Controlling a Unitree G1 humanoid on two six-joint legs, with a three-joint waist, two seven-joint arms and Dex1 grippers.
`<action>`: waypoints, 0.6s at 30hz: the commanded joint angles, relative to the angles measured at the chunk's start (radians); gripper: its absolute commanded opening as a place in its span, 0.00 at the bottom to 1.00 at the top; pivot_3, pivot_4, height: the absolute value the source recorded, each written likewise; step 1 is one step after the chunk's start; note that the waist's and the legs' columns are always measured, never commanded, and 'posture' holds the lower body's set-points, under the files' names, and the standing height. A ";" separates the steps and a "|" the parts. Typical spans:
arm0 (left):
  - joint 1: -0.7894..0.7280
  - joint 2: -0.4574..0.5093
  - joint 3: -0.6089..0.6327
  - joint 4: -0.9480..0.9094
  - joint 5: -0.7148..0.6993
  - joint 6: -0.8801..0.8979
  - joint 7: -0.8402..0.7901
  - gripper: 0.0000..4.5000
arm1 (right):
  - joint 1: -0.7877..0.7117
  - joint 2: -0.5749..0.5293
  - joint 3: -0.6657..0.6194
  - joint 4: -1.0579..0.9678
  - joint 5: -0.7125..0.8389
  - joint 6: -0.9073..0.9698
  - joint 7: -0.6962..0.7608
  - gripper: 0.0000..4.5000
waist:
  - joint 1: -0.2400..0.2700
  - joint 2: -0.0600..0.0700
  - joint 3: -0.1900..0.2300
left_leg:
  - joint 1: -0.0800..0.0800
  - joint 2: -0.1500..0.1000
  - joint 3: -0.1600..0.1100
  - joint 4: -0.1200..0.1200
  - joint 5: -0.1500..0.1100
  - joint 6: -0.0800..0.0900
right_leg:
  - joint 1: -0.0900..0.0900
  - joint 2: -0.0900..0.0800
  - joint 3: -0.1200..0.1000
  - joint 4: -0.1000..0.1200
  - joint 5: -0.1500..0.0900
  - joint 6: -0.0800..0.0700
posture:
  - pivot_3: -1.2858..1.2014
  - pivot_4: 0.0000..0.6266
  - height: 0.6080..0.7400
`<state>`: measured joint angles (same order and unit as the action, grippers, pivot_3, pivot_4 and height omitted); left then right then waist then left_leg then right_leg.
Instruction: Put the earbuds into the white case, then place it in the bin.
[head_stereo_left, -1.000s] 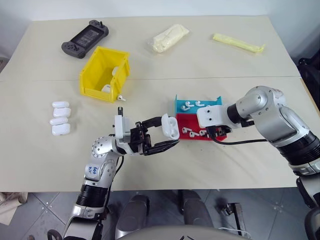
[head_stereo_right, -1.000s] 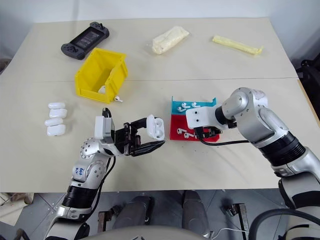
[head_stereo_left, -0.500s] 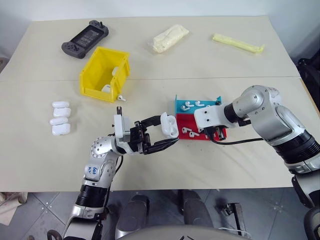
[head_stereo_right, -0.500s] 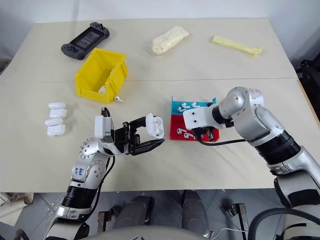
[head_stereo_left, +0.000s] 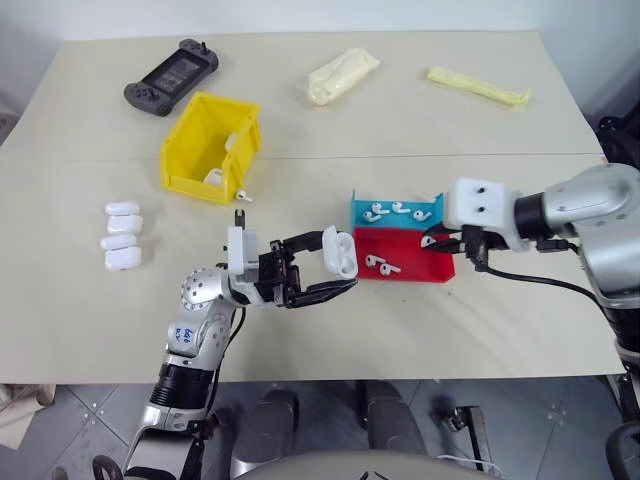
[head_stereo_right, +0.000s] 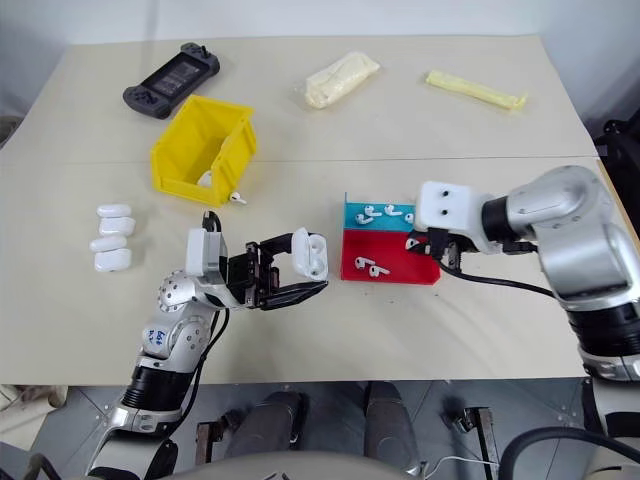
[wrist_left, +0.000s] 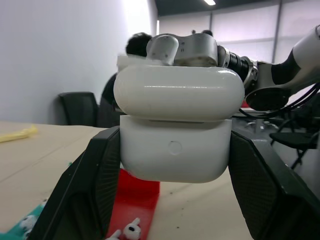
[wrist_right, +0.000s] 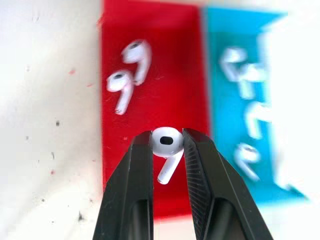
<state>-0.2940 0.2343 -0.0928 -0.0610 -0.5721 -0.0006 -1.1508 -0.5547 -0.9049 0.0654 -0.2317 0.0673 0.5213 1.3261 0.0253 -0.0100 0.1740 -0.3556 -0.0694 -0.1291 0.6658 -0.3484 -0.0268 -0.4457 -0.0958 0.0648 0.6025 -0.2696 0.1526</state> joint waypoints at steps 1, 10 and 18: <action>-0.039 -0.007 -0.014 -0.008 -0.045 0.054 -0.019 0.62 | 0.104 0.155 -0.230 -0.053 0.223 -0.073 -0.097 0.11 | -0.001 -0.001 0.000 | 0.000 0.001 0.000 0.001 0.000 0.000 | 0.001 0.001 0.000 0.000 0.000 0.000 | 0.52 0.24 1.00; -0.103 0.007 0.010 0.020 -0.061 0.125 -0.049 0.62 | 0.196 0.492 -0.350 -0.215 0.605 -0.027 -0.361 0.11 | -0.003 0.000 0.000 | 0.002 0.002 0.001 0.000 0.001 -0.001 | 0.000 0.000 0.002 0.004 0.000 0.000 | 0.52 0.24 1.00; -0.113 0.006 0.022 -0.009 -0.085 0.179 -0.042 0.62 | 0.265 0.532 -0.240 -0.299 0.702 -0.029 -0.408 0.11 | -0.003 0.000 0.000 | 0.002 0.003 0.000 0.001 0.001 0.000 | 0.000 0.000 0.002 0.004 0.000 0.000 | 0.52 0.24 1.00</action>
<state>-0.3896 0.2420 -0.0772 -0.0280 -0.6296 0.1732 -1.1912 -0.3003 -0.3757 -0.1962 -0.4892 0.7500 0.5070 0.9170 0.0219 -0.0101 0.1743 -0.3537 -0.0662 -0.1287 0.6664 -0.3478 -0.0272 -0.4454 -0.0952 0.0667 0.6061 -0.2692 0.1523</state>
